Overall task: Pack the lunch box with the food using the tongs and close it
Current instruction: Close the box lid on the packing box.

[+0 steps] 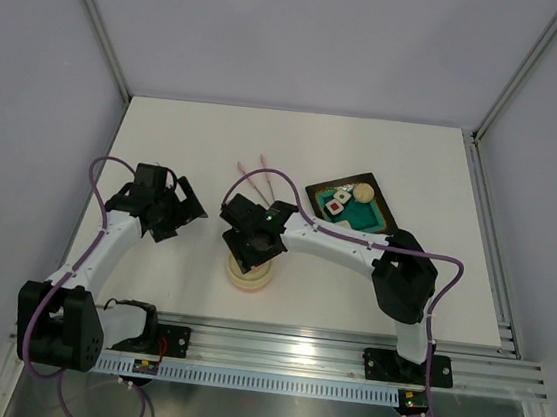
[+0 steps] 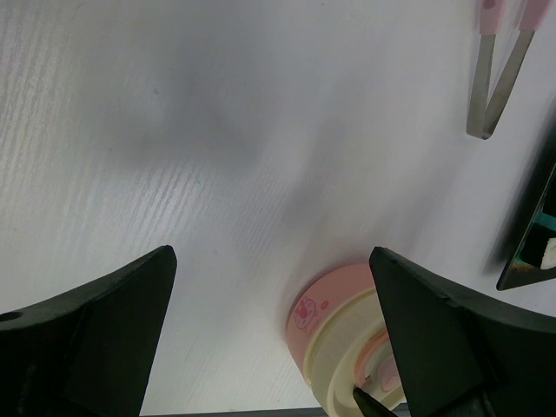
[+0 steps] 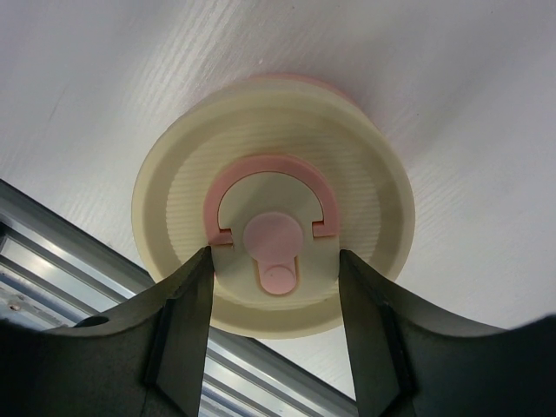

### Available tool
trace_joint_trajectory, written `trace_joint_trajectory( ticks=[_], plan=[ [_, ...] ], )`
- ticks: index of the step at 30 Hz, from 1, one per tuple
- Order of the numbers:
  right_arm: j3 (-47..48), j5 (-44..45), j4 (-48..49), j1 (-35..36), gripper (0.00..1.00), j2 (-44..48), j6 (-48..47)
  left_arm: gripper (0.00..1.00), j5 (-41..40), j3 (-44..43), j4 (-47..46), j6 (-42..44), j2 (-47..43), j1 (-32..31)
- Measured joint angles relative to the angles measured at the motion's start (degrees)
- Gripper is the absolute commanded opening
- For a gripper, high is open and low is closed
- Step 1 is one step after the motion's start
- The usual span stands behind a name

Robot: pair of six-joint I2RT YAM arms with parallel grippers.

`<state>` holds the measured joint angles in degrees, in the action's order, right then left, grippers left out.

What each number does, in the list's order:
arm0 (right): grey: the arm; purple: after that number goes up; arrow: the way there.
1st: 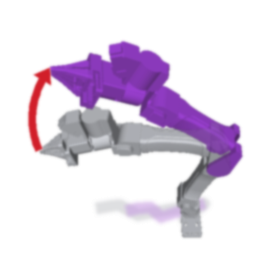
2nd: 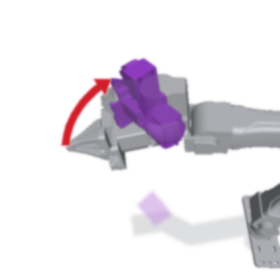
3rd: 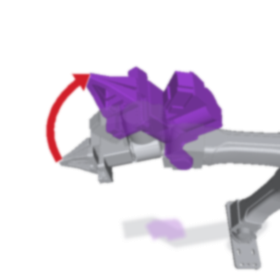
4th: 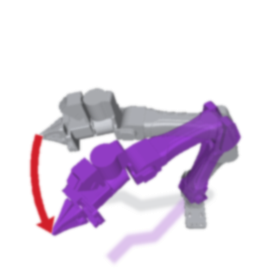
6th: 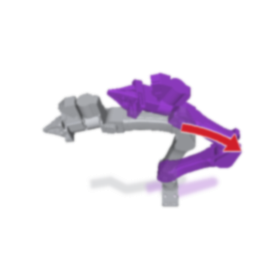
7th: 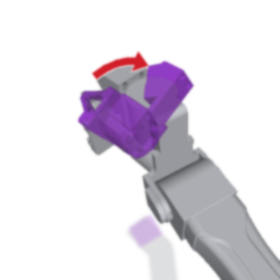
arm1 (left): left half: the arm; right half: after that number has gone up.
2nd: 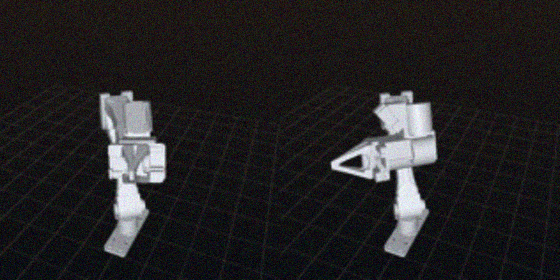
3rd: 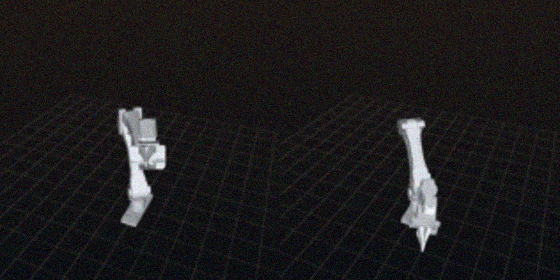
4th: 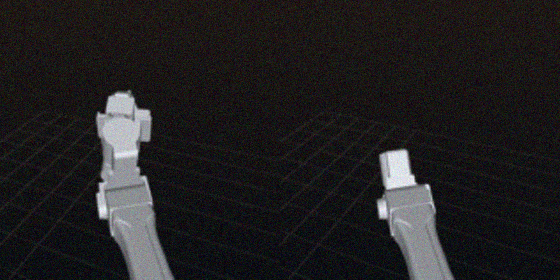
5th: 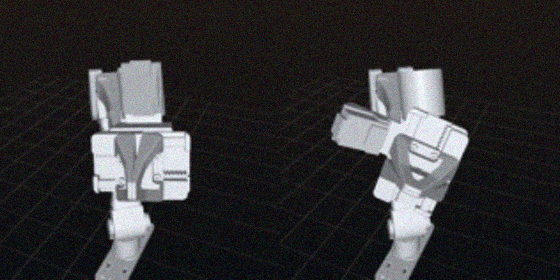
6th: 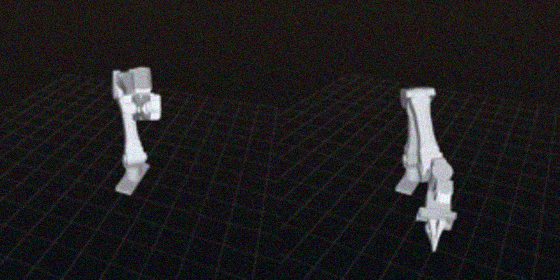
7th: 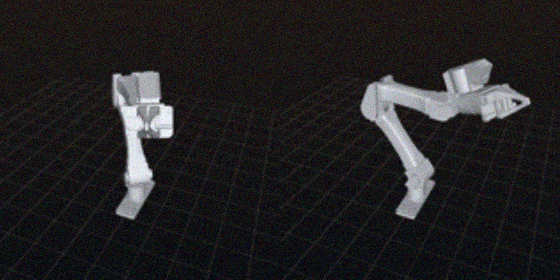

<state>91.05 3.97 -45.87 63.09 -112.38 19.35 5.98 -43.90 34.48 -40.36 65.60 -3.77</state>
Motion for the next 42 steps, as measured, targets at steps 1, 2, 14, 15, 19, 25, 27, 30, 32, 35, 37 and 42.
trace_joint_trajectory(
  ticks=[1,2,14,15,19,25,27,30,32,35,37,42],
  plan=[
    [0.00,0.02,0.02,0.02,0.28,0.00,0.02,0.98,0.00,0.00,0.02,0.02,0.00,0.00],
    [0.00,0.02,0.04,0.07,0.31,0.00,0.02,0.98,0.00,0.00,0.00,0.00,0.00,0.00],
    [-0.87,1.20,1.05,0.74,0.77,0.85,-0.11,0.98,0.07,0.00,0.00,0.37,0.00,0.00],
    [-1.05,1.38,1.07,0.74,0.77,1.38,-0.20,0.98,0.07,0.00,0.00,0.48,-0.02,0.00],
    [-1.09,1.60,1.36,0.76,0.70,3.69,-0.33,0.98,0.02,0.00,0.11,1.07,-1.07,0.00],
    [-1.09,2.01,2.27,0.76,0.28,5.92,-0.52,0.98,0.00,0.00,0.28,1.40,-2.67,0.00],
    [-1.09,1.95,2.69,0.76,0.15,6.03,-0.42,0.98,-0.07,0.00,0.50,1.55,-2.67,0.00],
    [-1.66,1.44,3.21,0.79,0.08,6.03,-0.31,0.98,-0.17,0.00,1.05,1.84,-2.69,0.00],
    [-2.75,0.52,4.11,0.83,0.07,6.01,-0.24,0.98,-0.20,0.00,1.62,1.97,-2.73,0.00],
    [-5.42,-0.85,5.46,1.07,0.06,5.22,-0.26,0.98,-0.22,0.00,1.90,1.97,-2.97,0.00],
    [-6.64,-1.77,6.60,1.18,0.05,3.74,-0.17,0.98,-0.20,0.04,1.88,1.95,-2.99,0.00],
    [-6.45,-1.86,7.91,1.29,0.05,3.63,-0.31,0.98,-0.20,0.33,1.88,1.95,-2.99,0.00]
  ],
)
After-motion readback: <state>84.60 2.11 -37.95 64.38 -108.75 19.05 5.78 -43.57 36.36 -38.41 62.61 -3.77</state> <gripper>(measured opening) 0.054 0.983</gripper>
